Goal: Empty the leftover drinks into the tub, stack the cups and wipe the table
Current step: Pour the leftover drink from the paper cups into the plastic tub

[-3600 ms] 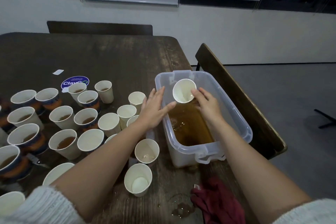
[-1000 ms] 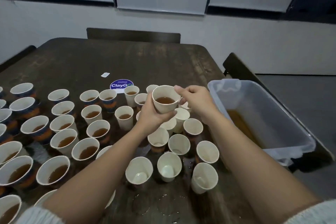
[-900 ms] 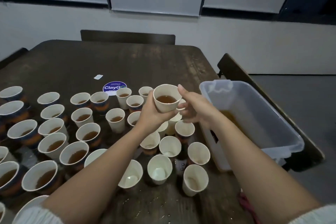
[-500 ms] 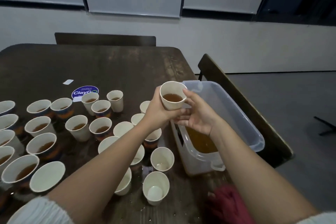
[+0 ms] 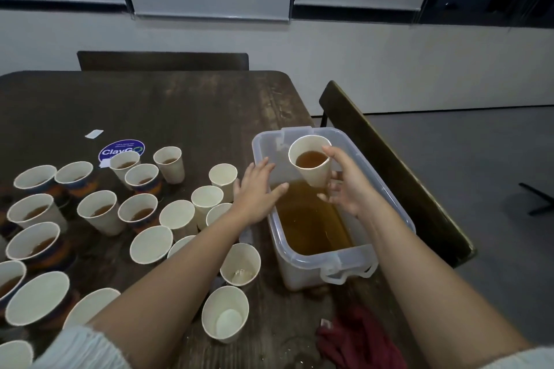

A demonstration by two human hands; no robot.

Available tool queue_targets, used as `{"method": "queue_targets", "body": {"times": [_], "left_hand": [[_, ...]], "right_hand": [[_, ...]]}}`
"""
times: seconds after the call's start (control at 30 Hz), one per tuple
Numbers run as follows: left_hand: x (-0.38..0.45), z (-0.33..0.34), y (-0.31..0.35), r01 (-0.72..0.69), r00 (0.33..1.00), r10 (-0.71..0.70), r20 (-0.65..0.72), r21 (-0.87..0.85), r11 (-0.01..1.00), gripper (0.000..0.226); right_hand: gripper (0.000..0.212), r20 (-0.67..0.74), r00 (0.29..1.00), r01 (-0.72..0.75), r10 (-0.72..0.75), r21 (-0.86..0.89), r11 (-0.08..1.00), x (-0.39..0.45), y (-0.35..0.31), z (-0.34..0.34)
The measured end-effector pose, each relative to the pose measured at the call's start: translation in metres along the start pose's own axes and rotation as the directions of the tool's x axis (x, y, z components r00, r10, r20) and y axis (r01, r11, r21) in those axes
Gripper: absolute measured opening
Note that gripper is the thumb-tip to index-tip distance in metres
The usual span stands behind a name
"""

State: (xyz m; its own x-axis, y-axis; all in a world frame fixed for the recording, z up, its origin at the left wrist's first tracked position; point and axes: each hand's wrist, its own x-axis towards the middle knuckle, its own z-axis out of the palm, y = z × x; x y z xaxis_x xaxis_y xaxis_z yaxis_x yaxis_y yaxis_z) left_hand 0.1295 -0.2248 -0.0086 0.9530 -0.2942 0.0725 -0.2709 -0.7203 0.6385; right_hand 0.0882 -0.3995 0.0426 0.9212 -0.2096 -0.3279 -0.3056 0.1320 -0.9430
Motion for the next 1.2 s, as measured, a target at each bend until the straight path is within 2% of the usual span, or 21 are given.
{"method": "queue_targets", "body": {"times": [0.1,0.37,0.53,0.8,1.2], "left_hand": [[-0.004,0.004,-0.004,0.01,0.999,-0.01,0.032,0.005,1.0,0.052],[-0.002,0.013,-0.012,-0.009,1.0,0.008,-0.001,-0.106,0.994,0.048],[-0.004,0.013,-0.01,-0.007,1.0,0.006,-0.011,-0.161,0.987,0.064],[-0.005,0.015,-0.01,-0.011,1.0,0.007,-0.025,-0.188,0.982,0.062],[-0.005,0.015,-0.01,-0.021,0.999,0.013,-0.038,-0.223,0.975,0.062]], "right_hand": [[0.049,-0.062,0.998,0.025,-0.03,-0.074,0.997,0.008,0.007,-0.006],[0.074,-0.18,0.982,0.036,-0.054,-0.102,0.994,0.022,0.025,-0.016],[0.08,-0.212,0.973,0.06,-0.09,-0.145,0.988,0.023,0.024,-0.019],[0.089,-0.26,0.953,0.086,-0.157,-0.265,0.96,0.032,0.029,-0.024],[0.096,-0.298,0.938,0.082,-0.178,-0.308,0.948,0.036,0.031,-0.025]]}}
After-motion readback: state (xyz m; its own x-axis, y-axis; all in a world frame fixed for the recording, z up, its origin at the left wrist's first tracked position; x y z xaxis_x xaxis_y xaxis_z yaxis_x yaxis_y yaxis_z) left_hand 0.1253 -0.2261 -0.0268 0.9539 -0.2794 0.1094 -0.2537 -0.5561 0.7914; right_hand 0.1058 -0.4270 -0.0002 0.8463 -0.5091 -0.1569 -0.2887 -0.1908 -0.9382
